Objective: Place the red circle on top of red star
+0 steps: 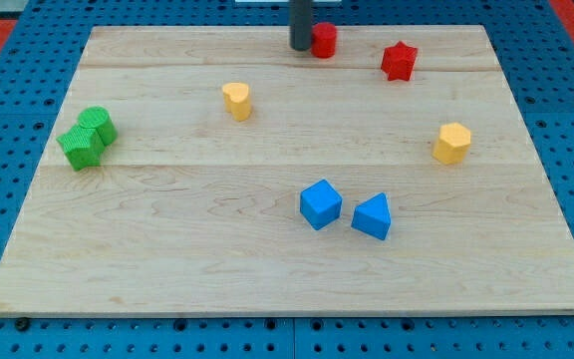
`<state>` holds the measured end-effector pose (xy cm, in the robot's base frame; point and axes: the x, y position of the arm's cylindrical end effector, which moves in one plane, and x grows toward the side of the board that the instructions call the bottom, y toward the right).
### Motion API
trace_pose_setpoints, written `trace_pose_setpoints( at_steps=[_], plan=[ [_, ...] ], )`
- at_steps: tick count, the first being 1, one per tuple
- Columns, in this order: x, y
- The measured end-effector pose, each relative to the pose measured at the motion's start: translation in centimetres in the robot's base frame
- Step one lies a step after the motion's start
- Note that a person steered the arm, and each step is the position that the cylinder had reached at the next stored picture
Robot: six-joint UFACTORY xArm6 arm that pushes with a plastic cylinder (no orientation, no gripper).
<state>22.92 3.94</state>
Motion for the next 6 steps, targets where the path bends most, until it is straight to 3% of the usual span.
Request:
trace_pose_setpoints(
  at_steps=[2, 4, 6],
  plan=[
    [-2.7, -3.5],
    [-2.3, 3.7],
    [-2.3, 6.3]
  ],
)
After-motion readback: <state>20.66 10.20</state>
